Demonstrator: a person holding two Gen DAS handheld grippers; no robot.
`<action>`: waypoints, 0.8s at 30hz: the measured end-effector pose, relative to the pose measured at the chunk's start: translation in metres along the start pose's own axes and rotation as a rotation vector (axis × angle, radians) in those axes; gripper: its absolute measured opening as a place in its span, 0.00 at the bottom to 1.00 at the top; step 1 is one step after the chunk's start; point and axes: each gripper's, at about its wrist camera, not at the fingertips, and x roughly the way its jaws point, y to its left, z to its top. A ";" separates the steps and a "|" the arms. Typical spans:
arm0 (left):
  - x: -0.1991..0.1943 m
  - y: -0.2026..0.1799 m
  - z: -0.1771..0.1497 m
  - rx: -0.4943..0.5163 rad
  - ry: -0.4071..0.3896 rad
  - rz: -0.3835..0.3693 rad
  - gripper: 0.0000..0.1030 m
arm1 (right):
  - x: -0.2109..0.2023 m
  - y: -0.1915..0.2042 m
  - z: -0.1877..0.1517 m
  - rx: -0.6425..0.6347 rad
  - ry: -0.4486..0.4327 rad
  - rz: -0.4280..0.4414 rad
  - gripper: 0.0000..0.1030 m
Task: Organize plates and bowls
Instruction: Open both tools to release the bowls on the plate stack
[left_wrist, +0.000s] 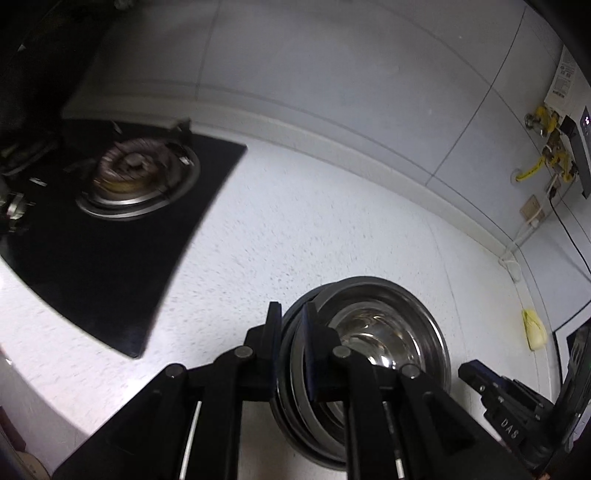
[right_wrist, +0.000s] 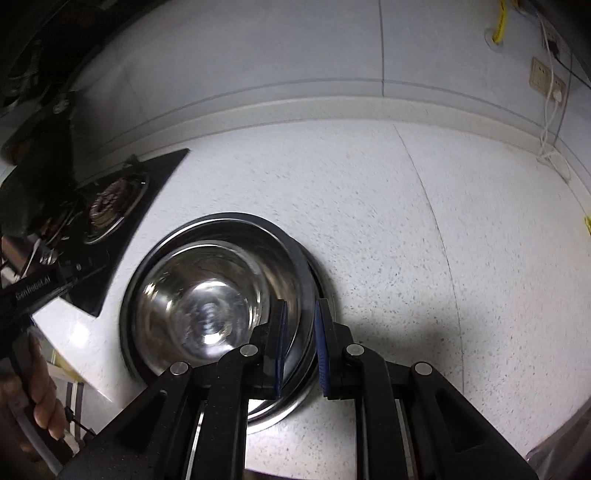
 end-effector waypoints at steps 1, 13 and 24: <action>-0.009 -0.002 -0.002 -0.002 -0.007 0.008 0.11 | -0.004 -0.001 -0.003 -0.008 -0.006 0.002 0.13; -0.069 -0.014 -0.020 0.105 -0.041 -0.023 0.11 | -0.062 -0.006 -0.016 -0.012 -0.119 -0.118 0.17; -0.099 -0.036 -0.022 0.192 -0.081 -0.035 0.11 | -0.092 0.008 -0.027 0.007 -0.159 -0.177 0.31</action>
